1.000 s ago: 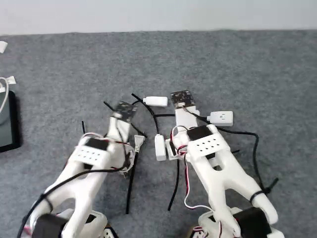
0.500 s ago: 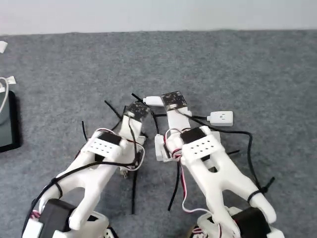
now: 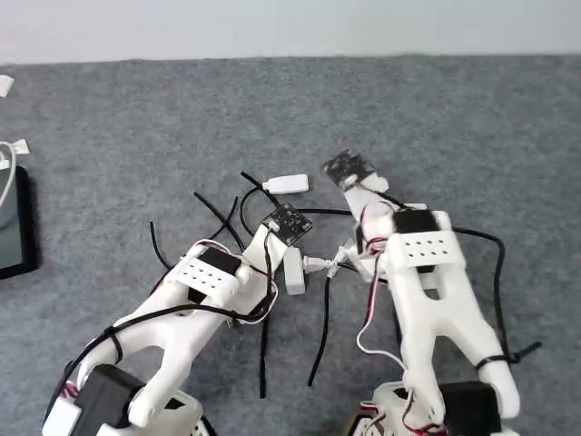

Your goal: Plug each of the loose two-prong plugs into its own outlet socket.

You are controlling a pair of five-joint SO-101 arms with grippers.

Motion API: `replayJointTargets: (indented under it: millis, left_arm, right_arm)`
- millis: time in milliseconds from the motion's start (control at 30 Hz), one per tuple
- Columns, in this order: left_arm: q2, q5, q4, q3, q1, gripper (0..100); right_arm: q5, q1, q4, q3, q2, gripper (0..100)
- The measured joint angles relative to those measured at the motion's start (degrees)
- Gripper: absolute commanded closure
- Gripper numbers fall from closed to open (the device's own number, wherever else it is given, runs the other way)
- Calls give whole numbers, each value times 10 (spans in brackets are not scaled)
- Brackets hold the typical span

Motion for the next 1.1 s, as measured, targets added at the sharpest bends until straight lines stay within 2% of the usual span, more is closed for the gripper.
replayJointTargets:
  millis: [100, 167, 233, 333, 433, 533, 667, 767, 933, 1000, 1100]
  left_arm:
    - [0, -16, 1, -1, -30, 988]
    - [-18, -21, 1, -3, -59, 988]
    - [-60, -24, 1, 0, -76, 988]
    - [-144, -45, -11, 47, -62, 988]
    - [-228, -93, -11, 106, -35, 988]
    - [-288, -138, -1, 111, 20, 988]
    - [-295, -189, 9, 110, 52, 988]
    - [-275, -216, 27, 82, 78, 988]
    - [-210, -223, 69, -22, 118, 988]
    - [-177, -217, 71, -63, 119, 988]
    - [-115, -141, 43, -101, 94, 988]
  right_arm:
    - [146, -4, 25, 0, 0, 835]
    - [206, -18, 46, 0, 0, 819]
    - [224, -37, 47, 0, 0, 827]
    - [224, -43, 28, 9, -1, 843]
    - [201, -43, 4, 29, -8, 857]
    - [166, -63, -22, 54, 0, 862]
    - [118, -62, -78, 86, 0, 862]
    - [108, -62, -112, 107, 0, 862]
    - [91, -55, -140, 109, 0, 862]
    - [39, -29, -163, 107, 0, 863]
    - [-84, 26, -198, 97, 0, 863]
